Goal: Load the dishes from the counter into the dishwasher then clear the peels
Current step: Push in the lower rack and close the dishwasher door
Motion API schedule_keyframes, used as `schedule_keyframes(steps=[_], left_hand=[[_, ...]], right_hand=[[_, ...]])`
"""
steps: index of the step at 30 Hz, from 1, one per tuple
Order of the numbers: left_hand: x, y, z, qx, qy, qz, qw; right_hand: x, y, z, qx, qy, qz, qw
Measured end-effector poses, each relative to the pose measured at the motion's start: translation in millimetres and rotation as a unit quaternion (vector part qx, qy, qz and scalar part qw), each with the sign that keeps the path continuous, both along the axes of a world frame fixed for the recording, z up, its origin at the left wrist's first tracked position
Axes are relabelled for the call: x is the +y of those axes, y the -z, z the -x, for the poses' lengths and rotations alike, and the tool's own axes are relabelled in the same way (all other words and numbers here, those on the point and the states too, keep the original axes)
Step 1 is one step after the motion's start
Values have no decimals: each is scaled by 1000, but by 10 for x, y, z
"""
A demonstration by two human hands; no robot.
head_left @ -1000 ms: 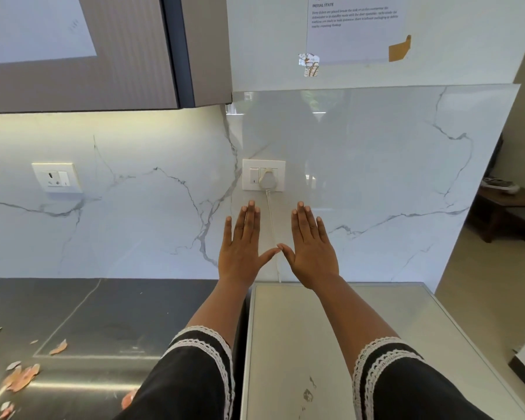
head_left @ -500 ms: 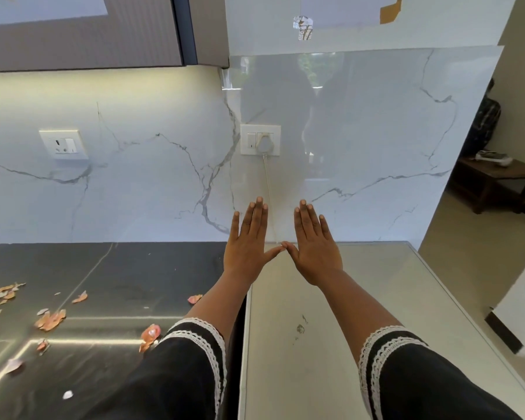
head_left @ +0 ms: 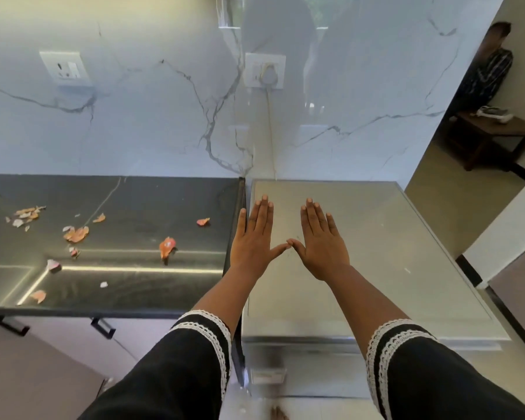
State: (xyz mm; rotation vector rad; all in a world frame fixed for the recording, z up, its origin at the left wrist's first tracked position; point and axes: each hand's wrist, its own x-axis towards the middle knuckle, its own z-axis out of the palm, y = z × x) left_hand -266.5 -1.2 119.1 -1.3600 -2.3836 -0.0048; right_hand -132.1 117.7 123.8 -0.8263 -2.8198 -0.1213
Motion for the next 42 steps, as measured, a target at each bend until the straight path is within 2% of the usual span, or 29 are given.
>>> schedule_keyframes(steps=[5,10,22,27,32,35,42], left_hand=[[-352,275,-356,-32,22,29,999],[-482,350,-553,-21,56,64,996],[-644,619,-693,-87,35,115,989],[-770,898,-745,-126,64,148,979],[-891,1124,-852,-177,60,215,958],[-946,1237,-913,-178,49,234,955],[-977,1347,-899,-139,42,217,965]], right_hand=[[-341,210,-342,-34,-5,9,999],[-509,331,-540,-54,-10,28,998],[-529,487,-680,-126,-44,77,988],[-599,599,-758,-201,-72,114,970],[-659,711,-846,-299,-86,211,927],[-681,724,-869,-309,-85,211,924],[-604,661,-752,-352,-91,191,912]])
